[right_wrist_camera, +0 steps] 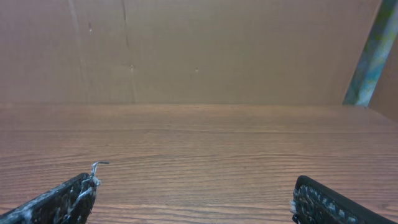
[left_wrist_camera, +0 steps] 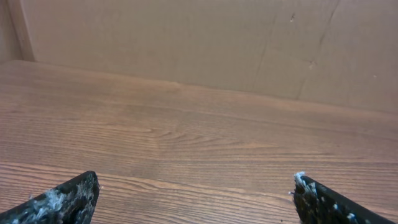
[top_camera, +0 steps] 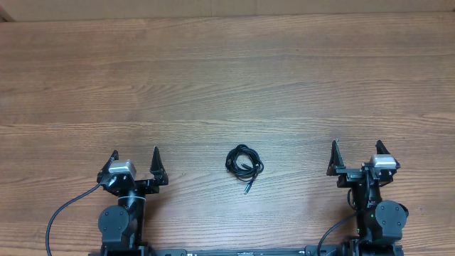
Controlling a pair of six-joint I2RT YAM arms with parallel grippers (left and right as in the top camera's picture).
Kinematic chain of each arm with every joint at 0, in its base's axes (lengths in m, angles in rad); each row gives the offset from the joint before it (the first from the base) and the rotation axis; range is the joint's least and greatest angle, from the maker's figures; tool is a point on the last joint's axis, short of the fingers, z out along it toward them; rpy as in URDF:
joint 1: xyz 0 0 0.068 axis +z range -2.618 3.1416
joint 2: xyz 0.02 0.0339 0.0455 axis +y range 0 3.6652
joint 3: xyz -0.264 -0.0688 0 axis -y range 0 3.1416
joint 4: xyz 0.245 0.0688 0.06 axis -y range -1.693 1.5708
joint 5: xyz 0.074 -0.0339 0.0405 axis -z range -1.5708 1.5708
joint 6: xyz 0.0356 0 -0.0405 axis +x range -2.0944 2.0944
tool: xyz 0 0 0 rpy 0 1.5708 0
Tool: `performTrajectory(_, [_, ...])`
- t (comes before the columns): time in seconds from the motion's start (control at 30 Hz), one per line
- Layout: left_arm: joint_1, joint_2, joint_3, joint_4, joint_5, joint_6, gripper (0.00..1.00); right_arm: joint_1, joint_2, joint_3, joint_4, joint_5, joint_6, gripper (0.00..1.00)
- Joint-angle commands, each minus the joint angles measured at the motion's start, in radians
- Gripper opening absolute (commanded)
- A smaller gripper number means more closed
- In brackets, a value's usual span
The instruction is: Untangle cables
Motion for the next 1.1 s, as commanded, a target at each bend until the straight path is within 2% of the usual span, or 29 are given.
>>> performTrajectory(0.0, [0.000,-0.006,-0.003,0.000,-0.006,0.023,1.00,0.005,-0.010,-0.011,0.006,-0.001,-0.002,1.00])
performTrajectory(0.47, [0.000,-0.006,-0.003,0.025,0.010,0.022,0.99,0.005,-0.010,-0.011,0.006,-0.001,-0.002,1.00])
performTrajectory(0.73, [0.000,-0.006,0.018,0.135,0.009,0.022,1.00,0.005,-0.010,-0.011,0.006,-0.001,-0.002,1.00])
performTrajectory(1.07, [0.000,0.055,0.169,0.046,0.060,0.024,1.00,0.005,-0.010,-0.011,0.006,-0.001,-0.002,1.00])
